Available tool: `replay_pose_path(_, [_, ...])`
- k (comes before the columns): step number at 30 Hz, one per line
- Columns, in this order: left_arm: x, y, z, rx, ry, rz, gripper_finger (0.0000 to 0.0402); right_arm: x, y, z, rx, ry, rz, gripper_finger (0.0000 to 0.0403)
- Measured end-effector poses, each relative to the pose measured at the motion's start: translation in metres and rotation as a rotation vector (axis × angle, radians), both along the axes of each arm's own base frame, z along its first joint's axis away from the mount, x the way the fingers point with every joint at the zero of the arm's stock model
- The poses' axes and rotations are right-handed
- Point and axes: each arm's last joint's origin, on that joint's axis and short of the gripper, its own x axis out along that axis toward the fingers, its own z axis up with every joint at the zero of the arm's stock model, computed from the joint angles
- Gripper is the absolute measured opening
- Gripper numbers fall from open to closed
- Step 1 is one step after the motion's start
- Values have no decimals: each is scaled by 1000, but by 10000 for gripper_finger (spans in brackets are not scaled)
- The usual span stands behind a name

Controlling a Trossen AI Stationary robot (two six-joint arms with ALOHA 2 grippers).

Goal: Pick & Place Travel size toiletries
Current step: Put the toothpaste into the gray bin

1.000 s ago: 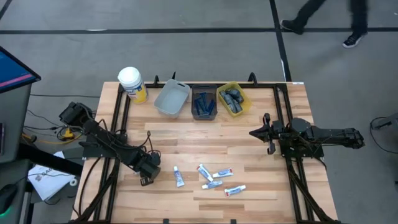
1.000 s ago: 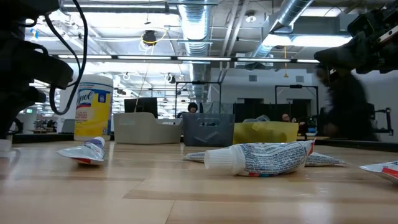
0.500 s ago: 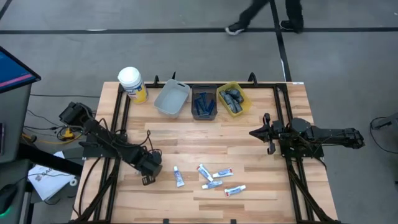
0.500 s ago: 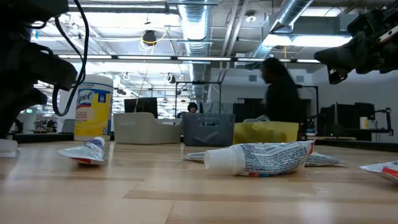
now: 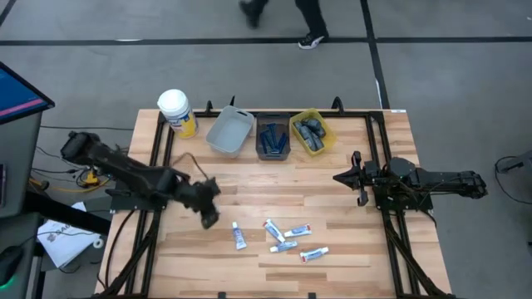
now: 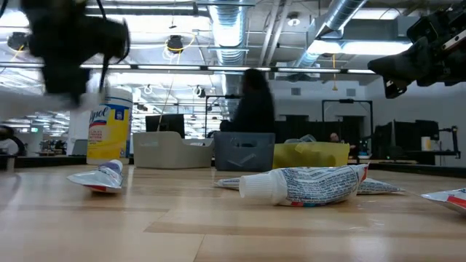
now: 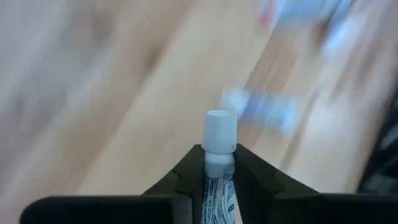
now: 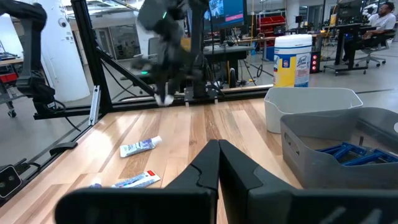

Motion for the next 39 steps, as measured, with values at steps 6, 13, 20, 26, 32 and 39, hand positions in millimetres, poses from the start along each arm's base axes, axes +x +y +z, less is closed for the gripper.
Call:
replay_pose_path(6, [2, 37, 49, 126, -436, 218, 59, 0, 0, 0, 0, 0, 1, 0])
replay_pose_path(13, [0, 84, 88, 547, -705, 418, 59, 0, 0, 0, 0, 0, 0, 0])
replay_pose_path(20, [15, 136, 87, 830, -651, 485, 59, 0, 0, 0, 0, 0, 0, 0])
replay_pose_path(26, [29, 174, 53, 846, -463, 508, 59, 0, 0, 0, 0, 0, 0, 0])
replay_pose_path(32, [41, 200, 14, 799, -310, 485, 60, 0, 0, 0, 0, 0, 0, 0])
replay_pose_path(39, [47, 214, -20, 761, -183, 482, 66, 0, 0, 0, 0, 0, 0, 0])
